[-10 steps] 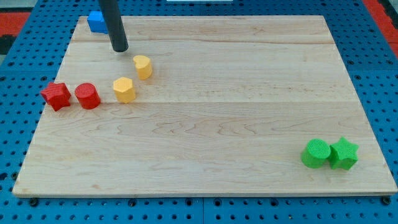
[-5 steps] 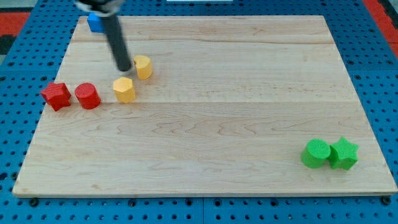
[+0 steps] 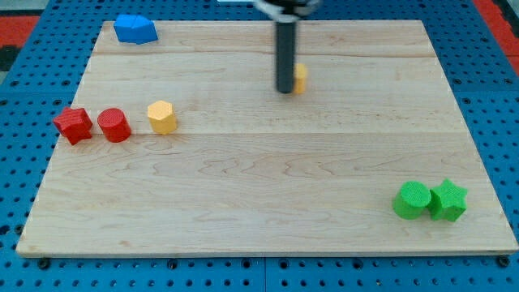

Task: Move the yellow heart towards the right center of the board

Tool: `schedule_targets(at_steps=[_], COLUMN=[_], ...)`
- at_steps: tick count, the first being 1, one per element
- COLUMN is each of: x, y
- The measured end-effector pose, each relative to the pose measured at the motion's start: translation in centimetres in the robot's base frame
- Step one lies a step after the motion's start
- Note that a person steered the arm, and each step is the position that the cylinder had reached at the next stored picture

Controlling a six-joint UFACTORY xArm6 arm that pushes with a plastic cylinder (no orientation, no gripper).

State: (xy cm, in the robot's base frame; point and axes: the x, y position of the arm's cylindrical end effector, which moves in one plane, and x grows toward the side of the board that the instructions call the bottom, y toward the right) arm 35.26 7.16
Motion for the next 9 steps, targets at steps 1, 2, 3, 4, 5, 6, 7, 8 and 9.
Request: schedule_targets(at_steps=[1,2,3,4,5,6,7,8,9], x=[-0.1,-1.3,-4.4,-4.1,-2.2,-3.6,-4.0,-1.9,1.6], y=[-0.6,-5.1,-1.6,6.9,14.0,12.9,8.5,4.8,6.1])
